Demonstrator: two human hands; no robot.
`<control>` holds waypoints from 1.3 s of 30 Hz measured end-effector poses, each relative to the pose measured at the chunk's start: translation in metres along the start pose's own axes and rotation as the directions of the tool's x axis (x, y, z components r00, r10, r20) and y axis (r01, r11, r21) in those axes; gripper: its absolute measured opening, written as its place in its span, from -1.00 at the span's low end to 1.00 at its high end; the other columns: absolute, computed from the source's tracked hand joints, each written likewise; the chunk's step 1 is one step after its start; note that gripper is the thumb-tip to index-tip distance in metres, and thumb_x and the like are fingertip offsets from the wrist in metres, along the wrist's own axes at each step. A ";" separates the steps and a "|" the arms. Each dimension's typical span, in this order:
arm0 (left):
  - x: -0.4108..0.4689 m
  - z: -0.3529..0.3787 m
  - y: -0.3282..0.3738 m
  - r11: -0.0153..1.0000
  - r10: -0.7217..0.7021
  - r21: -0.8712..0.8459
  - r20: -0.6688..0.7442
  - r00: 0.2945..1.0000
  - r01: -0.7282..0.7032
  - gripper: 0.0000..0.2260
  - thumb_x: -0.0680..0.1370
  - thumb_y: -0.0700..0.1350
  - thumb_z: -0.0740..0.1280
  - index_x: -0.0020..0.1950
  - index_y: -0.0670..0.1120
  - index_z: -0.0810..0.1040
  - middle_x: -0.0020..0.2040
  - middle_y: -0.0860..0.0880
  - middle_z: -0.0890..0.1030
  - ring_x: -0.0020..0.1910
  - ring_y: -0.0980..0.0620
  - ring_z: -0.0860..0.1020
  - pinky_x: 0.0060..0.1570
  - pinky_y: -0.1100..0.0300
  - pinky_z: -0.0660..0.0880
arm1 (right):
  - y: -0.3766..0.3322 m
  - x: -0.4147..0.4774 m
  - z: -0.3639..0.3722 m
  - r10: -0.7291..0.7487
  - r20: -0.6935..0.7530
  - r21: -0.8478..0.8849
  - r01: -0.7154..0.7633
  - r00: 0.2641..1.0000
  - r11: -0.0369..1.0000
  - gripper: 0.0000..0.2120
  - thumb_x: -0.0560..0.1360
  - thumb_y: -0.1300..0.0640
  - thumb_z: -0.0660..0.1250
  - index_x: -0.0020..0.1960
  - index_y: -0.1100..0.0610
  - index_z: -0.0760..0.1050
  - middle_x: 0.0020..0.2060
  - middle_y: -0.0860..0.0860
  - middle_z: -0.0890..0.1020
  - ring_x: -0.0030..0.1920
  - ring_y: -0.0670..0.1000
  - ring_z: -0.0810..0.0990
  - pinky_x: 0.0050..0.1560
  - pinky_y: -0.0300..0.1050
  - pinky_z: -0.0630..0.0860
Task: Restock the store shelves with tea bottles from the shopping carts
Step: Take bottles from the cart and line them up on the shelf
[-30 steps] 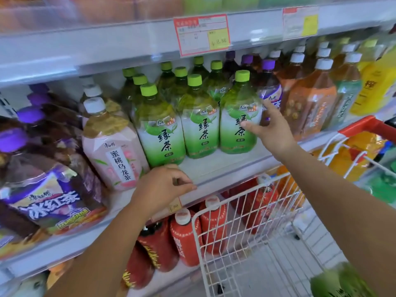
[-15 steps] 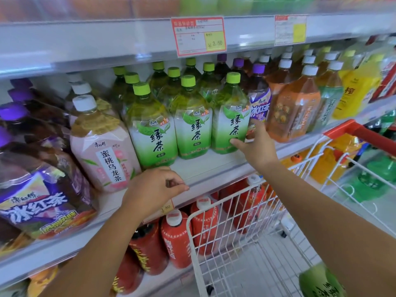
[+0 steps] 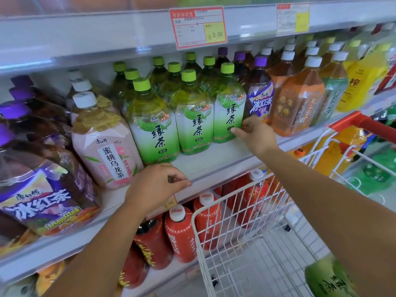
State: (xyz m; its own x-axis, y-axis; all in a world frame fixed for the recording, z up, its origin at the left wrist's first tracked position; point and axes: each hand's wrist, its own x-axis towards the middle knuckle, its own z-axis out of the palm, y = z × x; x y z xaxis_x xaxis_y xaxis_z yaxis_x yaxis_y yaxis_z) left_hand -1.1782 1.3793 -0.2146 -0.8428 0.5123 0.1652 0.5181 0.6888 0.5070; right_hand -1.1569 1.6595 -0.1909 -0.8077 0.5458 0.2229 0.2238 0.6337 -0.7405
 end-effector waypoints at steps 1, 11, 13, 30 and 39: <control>-0.001 0.000 0.000 1.000 0.013 0.005 -0.010 1.000 -0.013 -0.84 0.38 0.26 0.45 -0.22 0.22 0.65 -0.19 0.31 0.58 -0.24 0.30 0.51 -0.27 0.21 0.45 | 0.003 -0.008 -0.011 -0.029 0.008 0.045 0.029 1.000 0.999 -0.64 0.49 -0.09 0.40 0.18 0.08 0.49 -0.05 -0.04 0.56 0.02 -0.01 0.55 0.00 -0.18 0.44; -0.051 0.044 0.085 0.900 0.407 -0.234 0.142 0.903 -0.368 -0.74 0.46 0.23 0.36 0.11 0.22 0.60 0.09 0.33 0.48 0.13 0.31 0.46 0.09 0.40 0.35 | 0.078 -0.142 -0.166 0.209 0.547 -0.316 -0.031 0.811 0.948 -0.68 0.38 -0.28 0.34 0.11 -0.28 0.52 0.00 -0.16 0.61 -0.01 -0.19 0.59 0.08 -0.23 0.49; -0.061 0.066 0.104 0.880 0.451 -0.309 0.305 0.839 -0.361 -0.73 0.50 0.21 0.38 0.19 0.26 0.55 0.13 0.40 0.45 0.15 0.43 0.41 0.06 0.57 0.28 | 0.095 -0.161 -0.182 0.350 0.540 -0.465 -0.075 0.766 0.882 -0.68 0.43 -0.25 0.34 0.15 -0.22 0.51 0.00 -0.15 0.59 0.00 -0.17 0.57 0.11 -0.23 0.45; -0.062 0.092 0.109 0.953 0.290 -0.244 0.558 0.778 -0.180 -0.23 0.40 0.24 0.46 0.52 0.27 0.14 0.47 0.25 0.30 0.32 0.28 0.36 0.26 0.22 0.36 | 0.080 -0.182 -0.137 0.185 0.307 -0.319 -0.082 0.934 0.944 -0.89 0.36 -0.01 0.49 -0.17 -0.05 0.58 -0.28 -0.12 0.63 -0.25 -0.16 0.58 -0.24 -0.25 0.53; -0.046 0.060 0.112 0.827 0.248 -0.562 0.362 0.899 -0.002 -0.23 0.21 0.02 0.66 0.30 0.38 0.37 0.17 0.30 0.60 0.14 0.33 0.56 0.26 0.11 0.50 | -0.009 -0.155 -0.100 -0.112 0.224 0.360 0.025 0.968 0.933 -0.83 0.35 0.33 0.51 -0.19 0.09 0.62 -0.31 -0.08 0.65 -0.31 -0.20 0.58 -0.24 -0.35 0.50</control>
State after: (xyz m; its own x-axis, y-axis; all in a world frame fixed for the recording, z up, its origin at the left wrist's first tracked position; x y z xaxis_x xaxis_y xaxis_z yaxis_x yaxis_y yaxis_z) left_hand -1.0730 1.4634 -0.2162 -0.5762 0.8166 -0.0323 0.3482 0.2811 0.8943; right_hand -0.9796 1.6244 -0.1558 -0.9295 0.3340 0.1567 -0.0077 0.4071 -0.9134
